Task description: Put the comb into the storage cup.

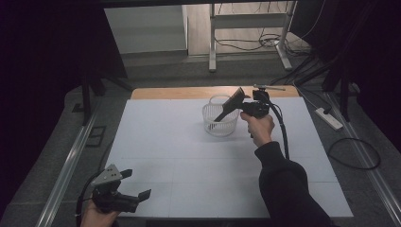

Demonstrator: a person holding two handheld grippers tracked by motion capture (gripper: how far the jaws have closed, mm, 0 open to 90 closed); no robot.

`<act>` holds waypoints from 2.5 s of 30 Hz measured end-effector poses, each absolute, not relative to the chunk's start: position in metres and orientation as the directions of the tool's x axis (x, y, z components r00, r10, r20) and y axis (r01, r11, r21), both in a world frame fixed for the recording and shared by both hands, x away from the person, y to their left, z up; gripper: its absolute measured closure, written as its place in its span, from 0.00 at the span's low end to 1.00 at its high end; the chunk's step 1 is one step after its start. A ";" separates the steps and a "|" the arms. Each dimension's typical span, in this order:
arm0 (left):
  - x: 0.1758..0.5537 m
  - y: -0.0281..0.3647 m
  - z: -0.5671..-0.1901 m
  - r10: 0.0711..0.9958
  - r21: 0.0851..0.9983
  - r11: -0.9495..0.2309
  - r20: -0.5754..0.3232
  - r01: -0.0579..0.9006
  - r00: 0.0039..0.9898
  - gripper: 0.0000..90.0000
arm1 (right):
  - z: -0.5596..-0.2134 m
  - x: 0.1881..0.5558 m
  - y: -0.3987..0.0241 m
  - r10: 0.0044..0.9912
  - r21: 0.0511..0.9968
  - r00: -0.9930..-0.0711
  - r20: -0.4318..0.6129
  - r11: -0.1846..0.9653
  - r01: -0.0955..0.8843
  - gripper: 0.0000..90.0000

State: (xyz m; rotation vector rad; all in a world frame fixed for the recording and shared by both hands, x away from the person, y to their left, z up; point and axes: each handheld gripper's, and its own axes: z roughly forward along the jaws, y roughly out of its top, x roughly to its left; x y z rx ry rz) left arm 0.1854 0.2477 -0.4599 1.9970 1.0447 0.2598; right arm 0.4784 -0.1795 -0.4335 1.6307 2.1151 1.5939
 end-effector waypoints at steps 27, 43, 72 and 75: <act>0.186 0.248 -0.460 0.753 0.760 -0.294 -0.190 0.580 0.630 0.00 | -0.458 0.482 -0.201 0.707 0.641 -0.351 0.614 -0.187 0.745 0.90; 0.186 0.248 -0.460 0.752 0.760 -0.292 -0.192 0.580 0.631 0.00 | -0.458 0.480 -0.203 0.737 0.658 -0.343 0.582 -0.179 0.731 0.85; 0.186 0.248 -0.460 0.752 0.758 -0.293 -0.194 0.582 0.630 0.00 | -0.456 0.477 -0.204 0.765 0.677 -0.381 0.520 -0.097 0.730 0.51; 0.186 0.248 -0.460 0.752 0.758 -0.293 -0.193 0.582 0.631 0.00 | -0.455 0.476 -0.204 0.776 0.680 -0.389 0.496 -0.069 0.730 0.46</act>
